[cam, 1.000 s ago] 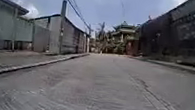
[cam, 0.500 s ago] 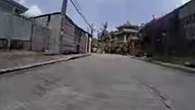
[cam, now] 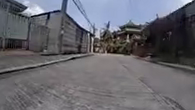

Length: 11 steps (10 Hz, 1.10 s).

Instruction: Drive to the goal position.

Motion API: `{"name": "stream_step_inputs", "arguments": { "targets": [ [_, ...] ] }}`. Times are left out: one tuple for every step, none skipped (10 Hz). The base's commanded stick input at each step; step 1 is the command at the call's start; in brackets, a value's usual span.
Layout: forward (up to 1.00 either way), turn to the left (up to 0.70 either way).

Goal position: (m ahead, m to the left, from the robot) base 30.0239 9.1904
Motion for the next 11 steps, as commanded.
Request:
{"name": "stream_step_inputs", "arguments": {
  "targets": [
    [1.0, 0.0],
    [1.0, 0.0],
    [1.0, 0.0],
    [1.0, 0.0],
    [1.0, -0.02],
    [1.0, -0.23],
    [1.0, -0.4],
    [1.0, -0.4],
    [1.0, -0.4],
    [1.0, -0.4],
    [1.0, -0.21]
  ]
}}
